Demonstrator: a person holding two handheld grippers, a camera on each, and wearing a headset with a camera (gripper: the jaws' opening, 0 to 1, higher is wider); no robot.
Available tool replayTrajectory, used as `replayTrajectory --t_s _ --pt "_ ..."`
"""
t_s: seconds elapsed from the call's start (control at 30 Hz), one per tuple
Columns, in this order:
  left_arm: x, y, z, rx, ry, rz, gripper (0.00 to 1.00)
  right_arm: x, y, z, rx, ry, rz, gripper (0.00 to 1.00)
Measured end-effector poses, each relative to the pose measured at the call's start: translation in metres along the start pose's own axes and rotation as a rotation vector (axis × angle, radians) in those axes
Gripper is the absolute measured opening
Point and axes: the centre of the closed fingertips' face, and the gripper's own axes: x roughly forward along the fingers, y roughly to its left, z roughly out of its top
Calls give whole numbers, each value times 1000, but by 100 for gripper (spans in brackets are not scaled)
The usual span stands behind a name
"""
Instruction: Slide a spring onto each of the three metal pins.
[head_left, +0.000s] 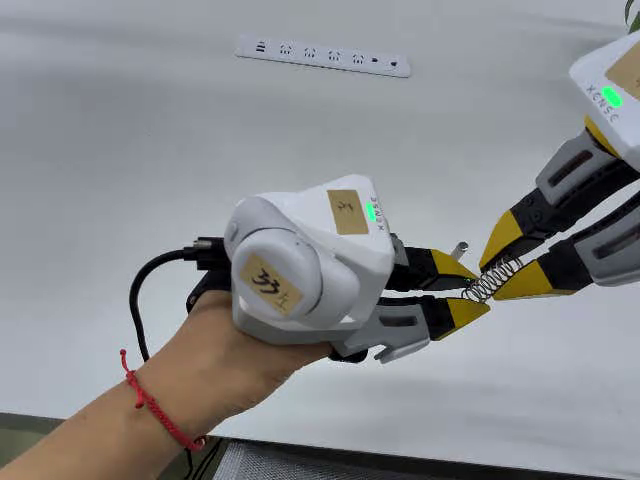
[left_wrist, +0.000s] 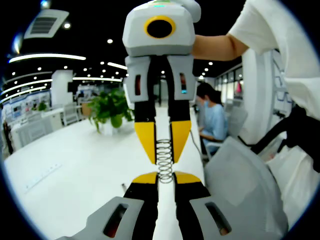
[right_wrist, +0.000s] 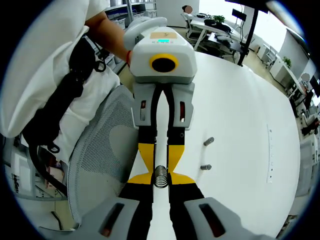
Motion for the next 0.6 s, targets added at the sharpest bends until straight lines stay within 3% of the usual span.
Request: replayTrajectory --t_s 0.6 --pt "0 0 0 11 5 3 11 1 1 -1 -9 7 -3 12"
